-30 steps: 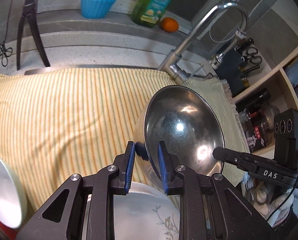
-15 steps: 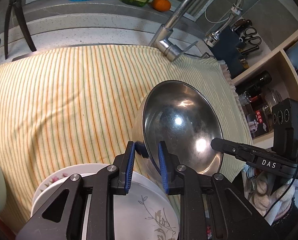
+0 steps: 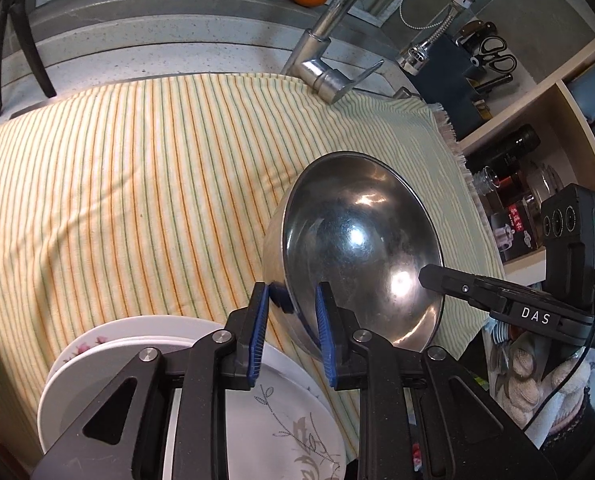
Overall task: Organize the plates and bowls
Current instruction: 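Lower the steel bowl onto the cloth and open the right gripper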
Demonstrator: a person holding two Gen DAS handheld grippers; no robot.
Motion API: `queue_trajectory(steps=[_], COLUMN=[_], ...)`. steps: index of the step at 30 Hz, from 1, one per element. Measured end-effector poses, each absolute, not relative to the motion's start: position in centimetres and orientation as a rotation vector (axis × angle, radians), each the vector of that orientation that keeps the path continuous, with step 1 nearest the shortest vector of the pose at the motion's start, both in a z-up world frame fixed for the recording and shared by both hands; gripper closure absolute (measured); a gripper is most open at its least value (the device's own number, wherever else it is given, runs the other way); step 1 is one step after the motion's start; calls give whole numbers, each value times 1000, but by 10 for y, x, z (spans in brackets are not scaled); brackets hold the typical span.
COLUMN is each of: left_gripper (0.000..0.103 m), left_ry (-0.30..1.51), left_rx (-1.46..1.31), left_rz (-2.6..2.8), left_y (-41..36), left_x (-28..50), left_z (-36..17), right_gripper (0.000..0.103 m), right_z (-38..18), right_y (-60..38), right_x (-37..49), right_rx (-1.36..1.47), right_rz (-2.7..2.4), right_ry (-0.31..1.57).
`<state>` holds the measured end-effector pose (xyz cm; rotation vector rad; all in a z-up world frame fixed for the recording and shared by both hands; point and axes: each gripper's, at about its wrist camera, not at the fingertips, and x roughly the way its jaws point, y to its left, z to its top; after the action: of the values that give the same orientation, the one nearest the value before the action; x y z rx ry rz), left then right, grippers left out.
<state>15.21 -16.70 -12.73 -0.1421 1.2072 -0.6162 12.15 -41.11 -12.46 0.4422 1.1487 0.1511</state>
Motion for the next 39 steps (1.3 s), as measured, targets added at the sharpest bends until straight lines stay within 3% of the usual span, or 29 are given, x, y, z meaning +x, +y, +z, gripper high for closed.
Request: queue_trajectory(steps=[7,9,12,17,22,29,39], left_gripper=[81,77,76,71,58,57,57], left_ry=[1206,1203,1195,1178,1159,1102,1026], left_rx=[-127,-122,-121,-130,-155,-169,-272], left_rz=[-614,-611,-611,-599,-588,-563,-490], left_y=[-167,-166,-164,-159,-149,-129,-68], left_x=[150,149,148,149,150,142,119], left_z=[-127,-125,-122,-117,-110,-92,-74], right_gripper=[81,74,53,45,40,29,29], right_z=[-123,-123,-118,-109,-96,-69,-46], right_y=[-407,-406,-406,-407,-407,-392,-345], right_x=[121,121,118,114,109,107,110], right_rx=[421,416,391,369,362,337,308], right_rz=[151,144,114,99,81,94,185], right_ry=[1144,1142,1119,1089,1043,965,926])
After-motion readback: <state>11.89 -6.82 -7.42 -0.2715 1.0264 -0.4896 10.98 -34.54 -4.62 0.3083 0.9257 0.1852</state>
